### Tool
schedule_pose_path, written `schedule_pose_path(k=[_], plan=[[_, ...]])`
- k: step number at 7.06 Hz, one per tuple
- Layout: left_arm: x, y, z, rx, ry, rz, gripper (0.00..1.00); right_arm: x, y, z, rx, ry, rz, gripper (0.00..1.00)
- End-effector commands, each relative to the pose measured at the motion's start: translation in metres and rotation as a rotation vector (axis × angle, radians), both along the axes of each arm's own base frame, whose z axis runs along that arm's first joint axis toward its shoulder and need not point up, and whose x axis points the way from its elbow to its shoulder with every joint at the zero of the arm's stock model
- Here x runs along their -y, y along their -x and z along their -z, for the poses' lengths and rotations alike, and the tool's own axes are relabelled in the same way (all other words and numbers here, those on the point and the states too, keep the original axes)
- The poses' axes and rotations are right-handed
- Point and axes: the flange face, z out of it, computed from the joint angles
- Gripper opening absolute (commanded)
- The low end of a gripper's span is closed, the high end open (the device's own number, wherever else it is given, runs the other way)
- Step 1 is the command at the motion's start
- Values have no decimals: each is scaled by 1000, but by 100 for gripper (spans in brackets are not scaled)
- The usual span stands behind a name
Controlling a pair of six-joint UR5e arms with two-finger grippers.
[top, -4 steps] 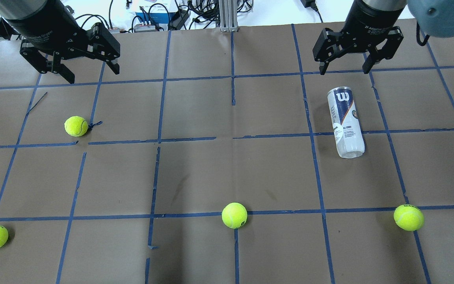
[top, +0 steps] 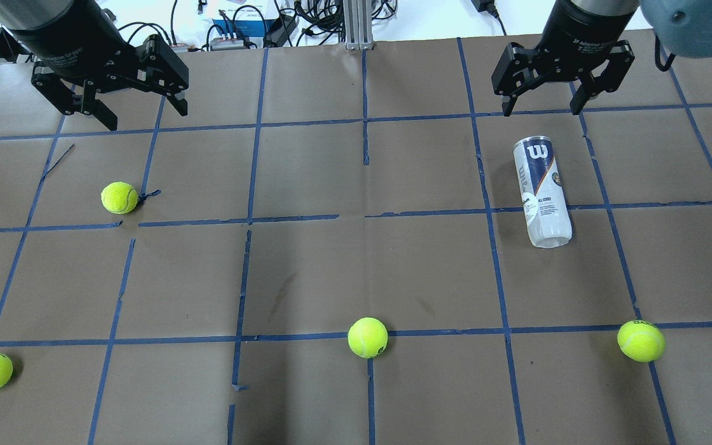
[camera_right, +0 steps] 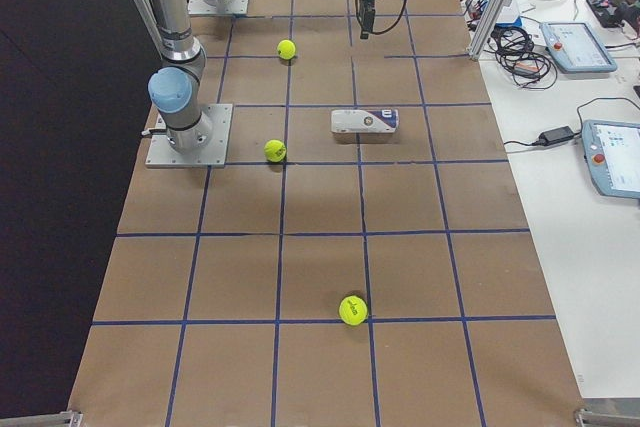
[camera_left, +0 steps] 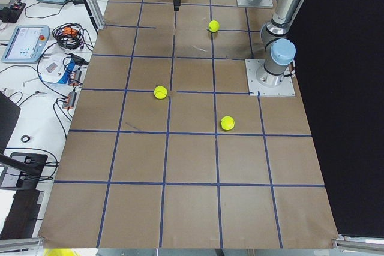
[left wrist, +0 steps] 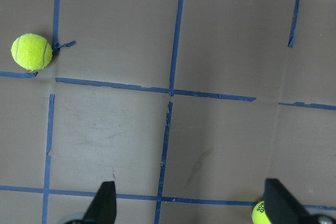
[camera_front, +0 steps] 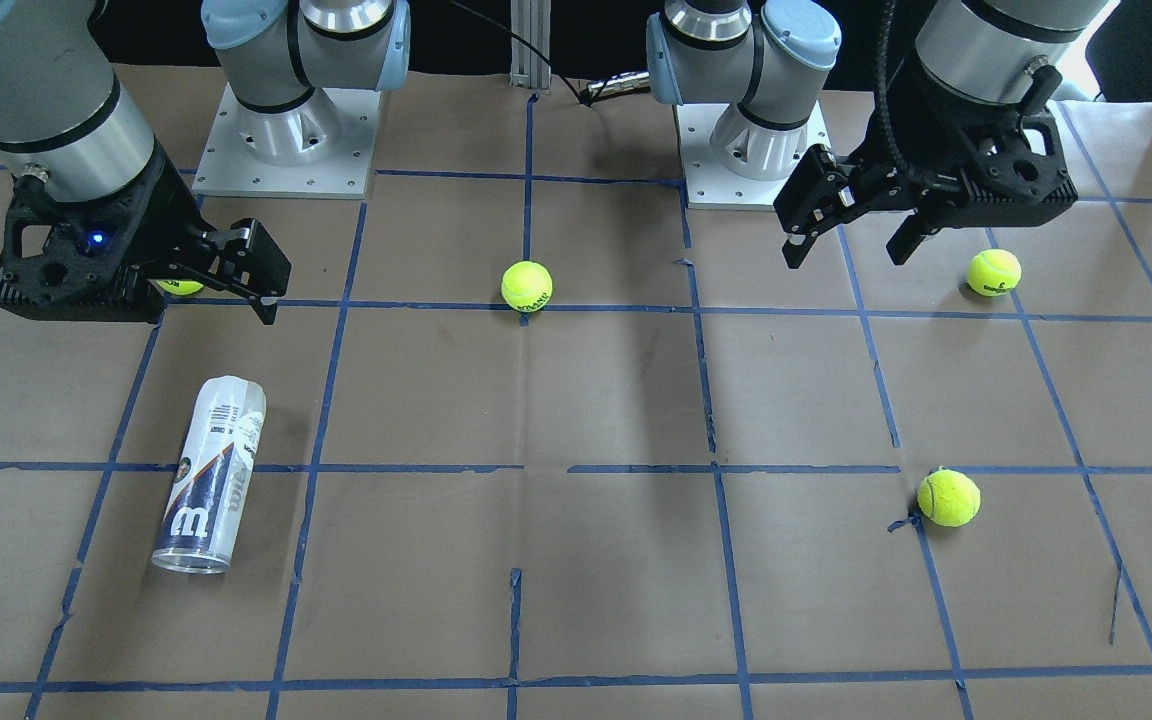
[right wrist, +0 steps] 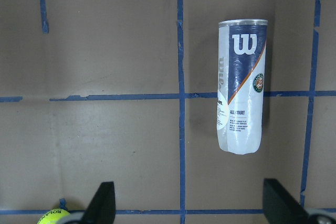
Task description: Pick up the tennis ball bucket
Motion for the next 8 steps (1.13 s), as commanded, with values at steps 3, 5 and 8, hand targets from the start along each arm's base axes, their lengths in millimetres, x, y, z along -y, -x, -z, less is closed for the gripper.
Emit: schedule_pose_path(k=[3,5,8], plan=[[-2,3,3,6,-9,17,100,1,1,8,5,-14,-11,100],[-3,7,7,8,-23,42,100,3,15,13,6,-21,-17,100],[-7,7,8,5,-22,54,100,39,45,94,20,-91,-21,100]])
